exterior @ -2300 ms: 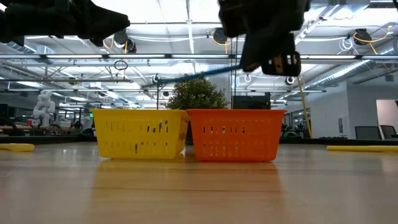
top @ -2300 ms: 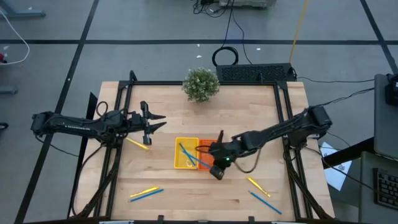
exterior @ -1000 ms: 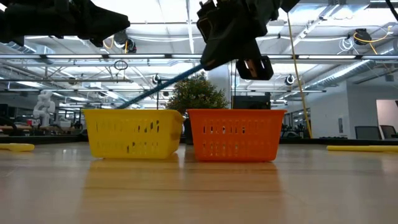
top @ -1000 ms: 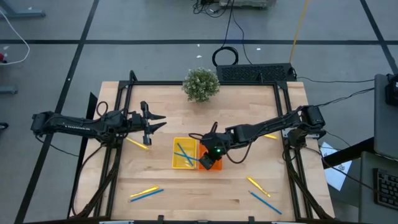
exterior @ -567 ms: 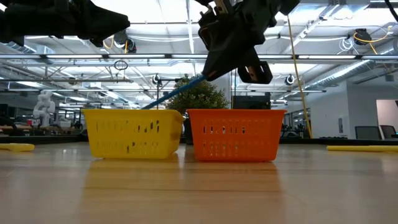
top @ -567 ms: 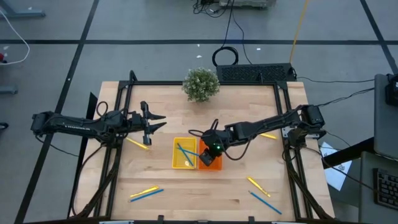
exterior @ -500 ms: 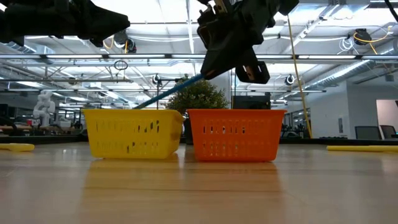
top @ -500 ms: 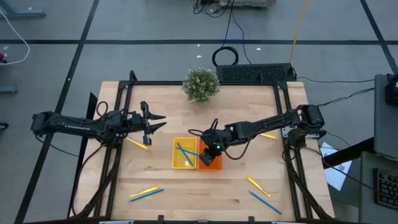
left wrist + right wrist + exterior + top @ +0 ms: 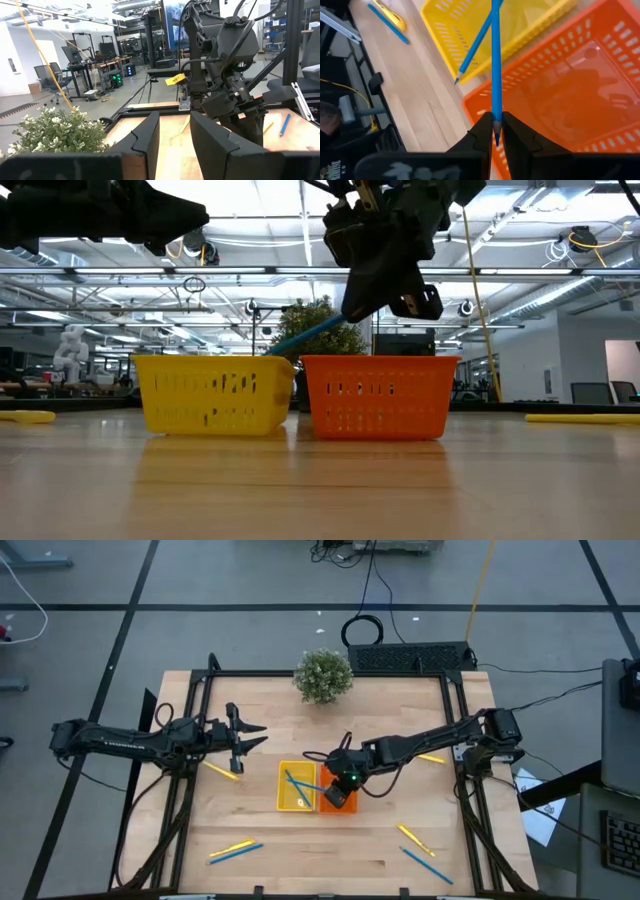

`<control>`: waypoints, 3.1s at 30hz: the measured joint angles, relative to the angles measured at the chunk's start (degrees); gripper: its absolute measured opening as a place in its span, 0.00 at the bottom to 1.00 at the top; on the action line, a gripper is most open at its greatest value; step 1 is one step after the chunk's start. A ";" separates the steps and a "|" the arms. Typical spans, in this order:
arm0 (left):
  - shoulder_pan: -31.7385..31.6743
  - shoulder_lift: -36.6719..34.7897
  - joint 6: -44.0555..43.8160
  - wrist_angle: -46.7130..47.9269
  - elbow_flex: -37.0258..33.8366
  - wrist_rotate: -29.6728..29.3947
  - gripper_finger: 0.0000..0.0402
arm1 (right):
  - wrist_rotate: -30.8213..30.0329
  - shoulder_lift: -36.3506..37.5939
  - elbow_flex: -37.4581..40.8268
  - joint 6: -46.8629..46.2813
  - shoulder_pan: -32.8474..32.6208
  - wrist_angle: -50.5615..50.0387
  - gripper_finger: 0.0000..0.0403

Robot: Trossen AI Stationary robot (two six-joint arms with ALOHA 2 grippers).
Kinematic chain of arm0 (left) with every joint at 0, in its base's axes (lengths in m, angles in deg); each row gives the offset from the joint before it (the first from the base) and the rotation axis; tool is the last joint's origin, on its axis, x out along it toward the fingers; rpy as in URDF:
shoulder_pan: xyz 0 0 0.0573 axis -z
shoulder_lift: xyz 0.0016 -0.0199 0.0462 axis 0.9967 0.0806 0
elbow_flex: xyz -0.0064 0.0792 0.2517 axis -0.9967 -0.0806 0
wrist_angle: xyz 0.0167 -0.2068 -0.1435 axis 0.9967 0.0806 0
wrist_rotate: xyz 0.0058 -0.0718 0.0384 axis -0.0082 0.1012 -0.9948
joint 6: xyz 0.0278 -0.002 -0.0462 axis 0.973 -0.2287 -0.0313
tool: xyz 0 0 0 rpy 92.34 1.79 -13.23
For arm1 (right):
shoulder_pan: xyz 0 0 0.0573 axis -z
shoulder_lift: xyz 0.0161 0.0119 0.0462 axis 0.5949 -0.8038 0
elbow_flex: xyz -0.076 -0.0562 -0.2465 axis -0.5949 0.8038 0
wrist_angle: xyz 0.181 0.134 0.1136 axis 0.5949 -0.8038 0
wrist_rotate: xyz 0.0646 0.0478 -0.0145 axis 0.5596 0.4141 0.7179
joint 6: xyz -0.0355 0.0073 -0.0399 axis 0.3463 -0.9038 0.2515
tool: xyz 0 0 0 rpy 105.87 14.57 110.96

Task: Sort pens & pencils
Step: Put the top blue pencil into the yellow bin

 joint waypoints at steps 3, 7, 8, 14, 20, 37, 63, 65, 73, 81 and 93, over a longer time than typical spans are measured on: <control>0.00 0.00 0.04 0.00 0.00 0.00 0.29 | 0.04 0.00 1.32 -0.28 0.00 2.38 0.06; 0.00 0.02 -0.09 0.00 0.00 0.00 0.29 | 0.28 0.00 3.65 -0.34 0.17 5.73 0.06; 0.00 0.02 -0.09 0.00 0.00 0.00 0.29 | 0.33 -0.01 4.05 -0.62 0.34 5.64 0.06; 0.00 0.00 -0.11 0.02 0.00 0.00 0.29 | 0.45 -0.04 4.95 -1.80 0.81 5.63 0.06; 0.00 0.01 -0.11 0.00 0.00 0.00 0.29 | 0.50 0.51 4.95 -0.49 0.81 6.07 0.06; 0.04 0.02 -0.54 0.55 -0.02 -0.02 0.29 | -19.30 15.92 8.88 11.05 -4.31 -4.99 0.01; -0.11 24.92 -8.01 -14.61 8.93 6.94 0.55 | -21.97 19.29 40.48 45.93 1.27 80.22 0.00; 0.00 28.01 -8.78 -14.72 11.63 7.73 0.61 | -21.97 16.50 40.49 47.66 1.27 84.71 0.00; 0.24 36.88 -9.71 -20.42 17.14 8.20 0.72 | -20.41 9.33 40.43 48.57 1.59 94.36 0.00; 0.85 41.46 -9.89 -26.30 17.90 8.92 0.72 | -20.44 8.70 40.30 48.24 1.64 95.44 0.00; 0.85 41.99 -9.67 -31.18 17.92 6.95 0.72 | -20.42 8.70 40.27 47.14 1.92 94.06 0.00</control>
